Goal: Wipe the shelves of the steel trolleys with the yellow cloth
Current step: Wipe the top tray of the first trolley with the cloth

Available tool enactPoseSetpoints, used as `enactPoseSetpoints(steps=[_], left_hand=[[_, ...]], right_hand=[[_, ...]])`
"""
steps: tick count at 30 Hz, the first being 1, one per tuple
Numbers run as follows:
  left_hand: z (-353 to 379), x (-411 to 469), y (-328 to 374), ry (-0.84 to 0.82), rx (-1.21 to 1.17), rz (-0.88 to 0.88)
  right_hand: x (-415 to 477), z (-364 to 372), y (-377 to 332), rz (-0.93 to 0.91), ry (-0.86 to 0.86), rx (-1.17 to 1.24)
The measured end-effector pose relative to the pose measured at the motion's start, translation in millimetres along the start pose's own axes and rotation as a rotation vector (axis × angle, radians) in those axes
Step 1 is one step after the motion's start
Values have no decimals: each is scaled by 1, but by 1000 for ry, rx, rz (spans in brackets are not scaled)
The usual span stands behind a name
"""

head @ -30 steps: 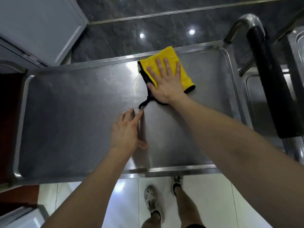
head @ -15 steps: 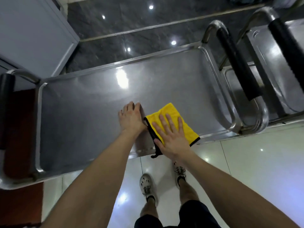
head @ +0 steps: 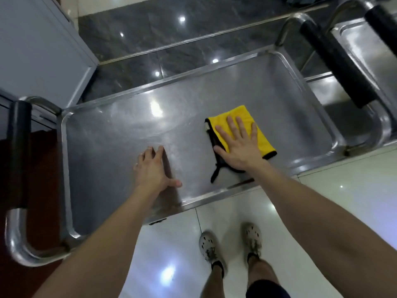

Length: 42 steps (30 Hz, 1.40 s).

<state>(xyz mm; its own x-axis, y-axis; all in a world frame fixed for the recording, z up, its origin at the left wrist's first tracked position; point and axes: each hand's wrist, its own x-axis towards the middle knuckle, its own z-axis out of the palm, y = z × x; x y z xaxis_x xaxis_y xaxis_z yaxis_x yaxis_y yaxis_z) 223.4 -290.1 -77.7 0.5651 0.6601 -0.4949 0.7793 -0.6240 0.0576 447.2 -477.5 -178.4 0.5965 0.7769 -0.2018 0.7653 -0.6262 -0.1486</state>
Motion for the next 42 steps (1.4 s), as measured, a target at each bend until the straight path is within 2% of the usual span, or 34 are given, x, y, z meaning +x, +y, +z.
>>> enactPoseSetpoints(steps=[5,8,11,15,22,25,29,33,37,42], left_hand=[[10,7,-7,45,13,24],[15,10,-8,31,-12,9],[19,15,-10,39,-21,2],[21,14,-9,49,-6,0],[14,7,-4,56,-34,-13],[12,1,-1,72,-84,-48],[16,-25,-10,158,-109,-105],[29,-61,-52,114,-220,-151],[27,-67,-107,85,-167,-230],[11,-33,-148,84,-37,-232]], right_hand=[[126,-31,-18,77,1,43],[195,-43,-43,42,-30,32],[223,-41,-64,-27,-45,-2],[175,-23,-71,-163,-34,-25],[-20,37,-57,-327,105,-12],[-71,52,-68,-349,128,-29],[-75,41,-81,-326,58,-64],[-73,36,-73,-334,31,-85],[-73,37,-78,-322,64,-84],[-73,44,-79,-324,111,-72]])
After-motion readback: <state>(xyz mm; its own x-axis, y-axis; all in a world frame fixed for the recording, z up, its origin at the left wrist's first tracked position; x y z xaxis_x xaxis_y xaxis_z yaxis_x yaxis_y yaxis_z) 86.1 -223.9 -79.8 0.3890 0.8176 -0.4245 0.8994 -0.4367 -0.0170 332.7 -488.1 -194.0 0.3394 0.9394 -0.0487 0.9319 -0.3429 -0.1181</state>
